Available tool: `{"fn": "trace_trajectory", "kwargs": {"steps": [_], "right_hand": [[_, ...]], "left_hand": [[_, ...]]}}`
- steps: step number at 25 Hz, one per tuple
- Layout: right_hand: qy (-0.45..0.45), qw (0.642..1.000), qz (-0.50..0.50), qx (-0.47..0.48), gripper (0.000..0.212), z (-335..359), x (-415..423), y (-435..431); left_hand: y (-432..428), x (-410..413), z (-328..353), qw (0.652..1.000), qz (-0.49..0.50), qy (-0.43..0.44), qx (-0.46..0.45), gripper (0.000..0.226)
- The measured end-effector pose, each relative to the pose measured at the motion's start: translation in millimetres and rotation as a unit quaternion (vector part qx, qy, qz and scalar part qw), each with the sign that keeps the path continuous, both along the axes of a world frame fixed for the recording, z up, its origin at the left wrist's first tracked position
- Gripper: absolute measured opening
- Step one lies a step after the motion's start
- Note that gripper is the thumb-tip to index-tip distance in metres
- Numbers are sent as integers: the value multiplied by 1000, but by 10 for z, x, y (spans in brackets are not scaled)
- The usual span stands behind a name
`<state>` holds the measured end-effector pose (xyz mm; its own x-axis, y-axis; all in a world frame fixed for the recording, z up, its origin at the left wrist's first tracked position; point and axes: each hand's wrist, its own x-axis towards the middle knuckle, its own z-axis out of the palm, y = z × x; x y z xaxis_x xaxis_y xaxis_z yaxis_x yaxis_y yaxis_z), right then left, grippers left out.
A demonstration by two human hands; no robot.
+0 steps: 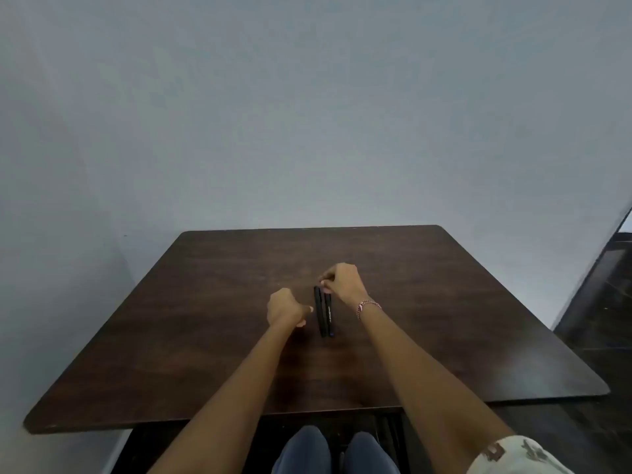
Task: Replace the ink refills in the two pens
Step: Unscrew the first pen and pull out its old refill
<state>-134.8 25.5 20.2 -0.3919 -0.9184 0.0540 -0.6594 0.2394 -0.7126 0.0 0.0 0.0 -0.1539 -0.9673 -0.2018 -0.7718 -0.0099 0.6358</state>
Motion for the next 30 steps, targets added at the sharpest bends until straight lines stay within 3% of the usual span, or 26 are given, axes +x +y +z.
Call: {"fn": "trace_trajectory", "kwargs": {"steps": [3, 10, 25, 30], "right_hand": [[57, 996, 23, 65, 18, -48, 13, -230], [167, 978, 26, 123, 22, -176, 2, -567], [163, 977, 12, 133, 22, -250, 73, -699], [118, 984, 9, 135, 24, -275, 45, -685]], "left_hand": [[-103, -74, -48, 996, 8, 42, 76, 28], [-271, -177, -136, 994, 18, 73, 75, 37], [-293, -251, -205, 996, 31, 67, 57, 33], [-308, -184, -194, 998, 20, 42, 34, 25]]}}
